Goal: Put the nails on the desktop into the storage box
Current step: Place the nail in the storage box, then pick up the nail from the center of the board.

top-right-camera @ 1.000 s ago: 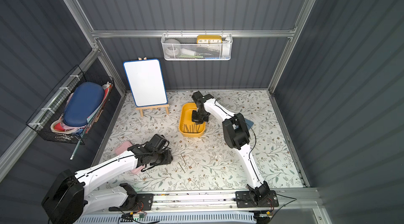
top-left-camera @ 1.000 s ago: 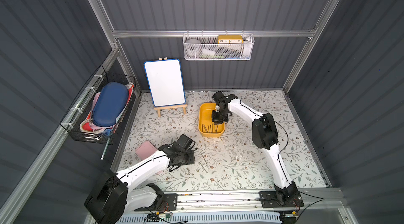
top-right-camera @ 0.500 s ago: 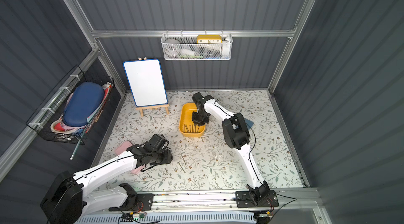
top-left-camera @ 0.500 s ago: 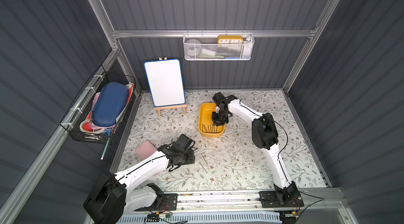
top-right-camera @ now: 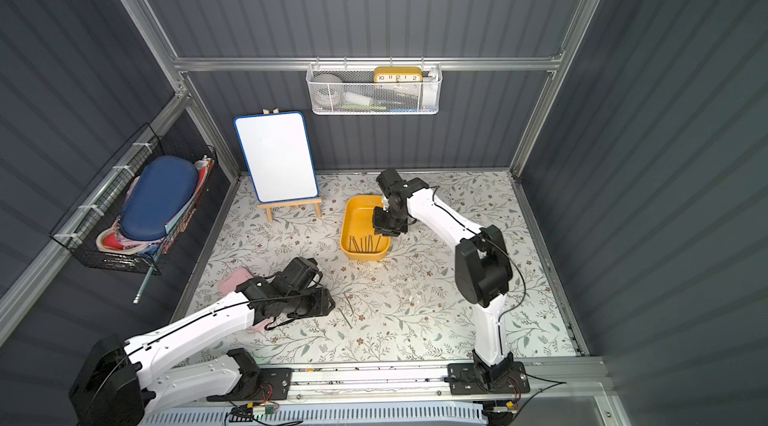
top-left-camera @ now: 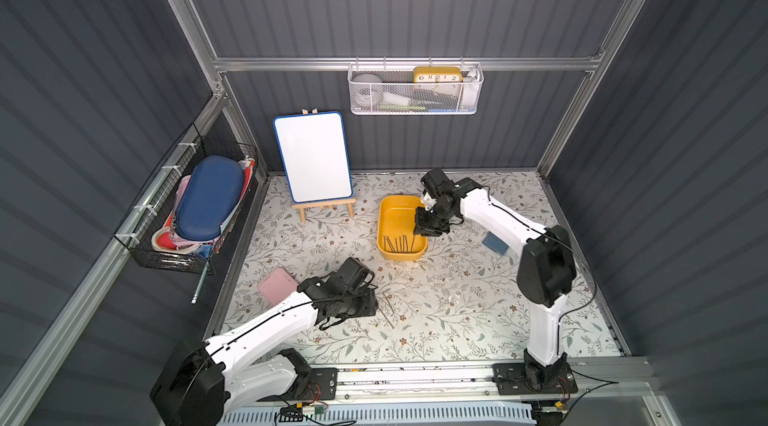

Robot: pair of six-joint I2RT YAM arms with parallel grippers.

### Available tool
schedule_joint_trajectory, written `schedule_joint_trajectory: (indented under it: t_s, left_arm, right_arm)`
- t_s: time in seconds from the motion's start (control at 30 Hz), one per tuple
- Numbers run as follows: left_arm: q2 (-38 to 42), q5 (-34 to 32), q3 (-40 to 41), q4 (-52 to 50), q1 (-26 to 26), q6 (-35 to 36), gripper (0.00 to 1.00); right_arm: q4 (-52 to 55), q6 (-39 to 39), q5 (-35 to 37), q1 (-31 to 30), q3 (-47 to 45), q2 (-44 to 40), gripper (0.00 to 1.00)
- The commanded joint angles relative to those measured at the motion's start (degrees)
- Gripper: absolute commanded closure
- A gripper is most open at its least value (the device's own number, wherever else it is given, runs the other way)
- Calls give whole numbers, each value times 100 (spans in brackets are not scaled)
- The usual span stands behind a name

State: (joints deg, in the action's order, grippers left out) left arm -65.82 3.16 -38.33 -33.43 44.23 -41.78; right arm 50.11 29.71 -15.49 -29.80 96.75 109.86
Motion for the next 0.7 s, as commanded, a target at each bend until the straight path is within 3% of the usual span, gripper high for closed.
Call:
schedule_joint_trajectory:
  t_s: [0.0, 0.23, 0.67]
  left_arm:
    - [-535, 268, -436, -384, 54, -271, 44]
    - [-1492, 597, -819, -299, 51, -583, 45]
    - [-2853, 379, -1962, -724, 48, -912, 45]
  right_arm:
    - [-118, 65, 52, 106, -858, -358, 70]
    - [-728, 176, -78, 123, -2286, -1136, 71]
    - [-776, -287, -282, 170, -2554, -1414, 71]
